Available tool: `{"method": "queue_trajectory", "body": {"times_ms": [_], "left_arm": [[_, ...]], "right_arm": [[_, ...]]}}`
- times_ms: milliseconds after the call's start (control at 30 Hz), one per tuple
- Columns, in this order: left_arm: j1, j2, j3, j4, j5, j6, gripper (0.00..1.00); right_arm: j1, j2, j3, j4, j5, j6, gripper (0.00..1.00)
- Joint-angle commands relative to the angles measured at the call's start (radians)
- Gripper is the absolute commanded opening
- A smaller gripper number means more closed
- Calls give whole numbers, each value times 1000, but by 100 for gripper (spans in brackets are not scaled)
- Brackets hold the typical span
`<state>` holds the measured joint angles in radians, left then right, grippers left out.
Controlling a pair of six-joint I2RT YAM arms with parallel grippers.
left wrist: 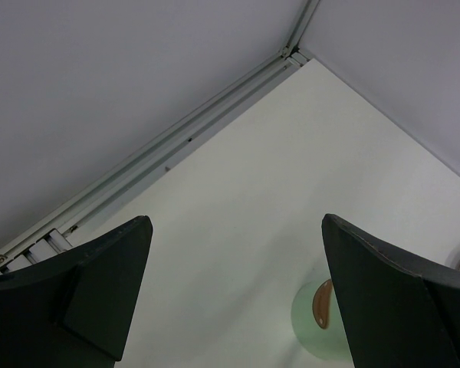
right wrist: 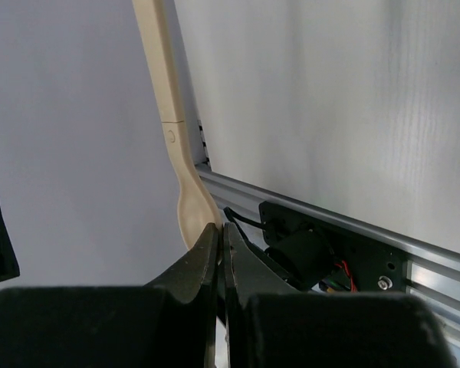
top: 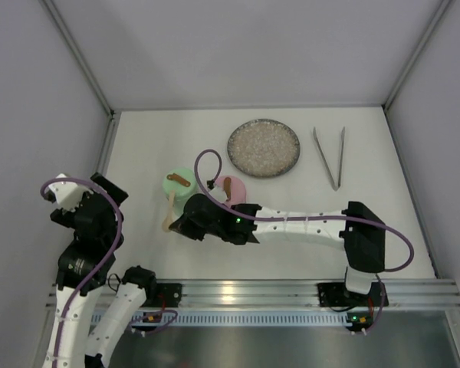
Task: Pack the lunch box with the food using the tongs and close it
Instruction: Place the utensils in the packing box.
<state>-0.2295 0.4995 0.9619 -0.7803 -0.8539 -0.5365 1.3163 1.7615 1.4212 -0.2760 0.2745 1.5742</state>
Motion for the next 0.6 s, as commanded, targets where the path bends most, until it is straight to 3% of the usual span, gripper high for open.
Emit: {"method": "queue_trajectory", "body": {"times_ms": [0, 567], "left_arm": [[5, -6, -5, 42, 9, 1, 98], [1, -12, -9, 39, 24, 7, 98]], "right_arm": [[-17, 26, 67, 38, -46, 33, 0], [-83, 102, 145, 12, -80, 41, 0]]}}
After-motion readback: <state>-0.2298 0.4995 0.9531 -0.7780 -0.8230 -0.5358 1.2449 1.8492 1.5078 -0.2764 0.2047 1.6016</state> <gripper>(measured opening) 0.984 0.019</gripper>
